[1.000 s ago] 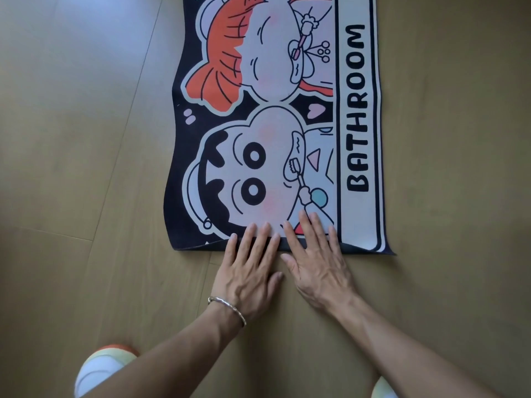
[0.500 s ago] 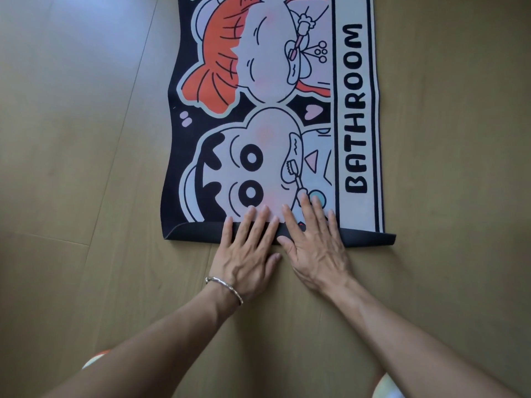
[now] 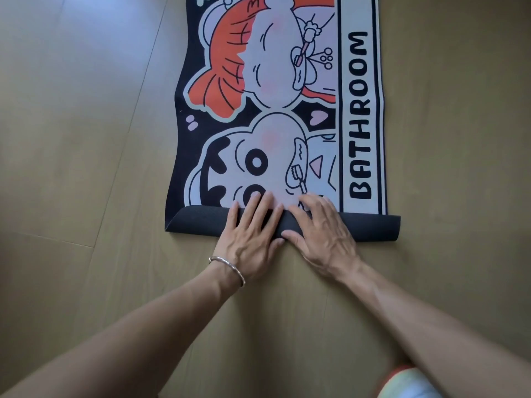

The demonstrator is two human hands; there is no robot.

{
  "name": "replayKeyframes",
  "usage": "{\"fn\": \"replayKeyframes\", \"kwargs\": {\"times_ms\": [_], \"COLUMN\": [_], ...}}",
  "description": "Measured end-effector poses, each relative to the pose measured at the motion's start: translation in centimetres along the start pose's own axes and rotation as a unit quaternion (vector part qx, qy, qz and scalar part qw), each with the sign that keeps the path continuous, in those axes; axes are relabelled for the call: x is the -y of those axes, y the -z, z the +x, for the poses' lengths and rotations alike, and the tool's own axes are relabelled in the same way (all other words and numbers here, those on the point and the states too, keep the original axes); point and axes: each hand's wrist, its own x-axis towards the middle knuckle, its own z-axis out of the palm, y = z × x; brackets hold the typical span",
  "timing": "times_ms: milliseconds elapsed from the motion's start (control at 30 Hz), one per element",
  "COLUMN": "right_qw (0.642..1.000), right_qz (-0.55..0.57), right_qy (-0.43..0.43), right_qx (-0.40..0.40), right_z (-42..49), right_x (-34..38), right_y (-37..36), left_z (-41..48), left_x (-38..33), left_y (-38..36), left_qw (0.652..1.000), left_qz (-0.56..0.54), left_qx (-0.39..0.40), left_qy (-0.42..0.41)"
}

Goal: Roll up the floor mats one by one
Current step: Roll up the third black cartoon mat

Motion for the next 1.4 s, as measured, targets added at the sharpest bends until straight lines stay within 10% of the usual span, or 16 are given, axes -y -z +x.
{"fn": "replayKeyframes", "kwargs": {"times_ms": [467,967,1400], "right_qw": [0.993,0.999,0.991], "right_qz": [0.039,0.025,0.13], "right_qy": [0.11,0.012,0.012], "right_qx": [-0.025,-0.021,-0.043], "right_z": [-1.5,-4.6,-3.9], "right_x": [-0.4,1.0,0.2], "right_y": [0.3,-1.1,-0.6], "left_z": [-2.7,-2.3,-2.2], "left_x": [2.2,3.1,2.7], "left_y": [2.3,1.8,4.0], "left_qw": [0.992,0.98,0.986], "left_qz": [-0.04,-0.094,-0.14], "left_qx": [-0.047,0.006,0.084], "left_qy": [-0.108,-0.174,-0.041]}}
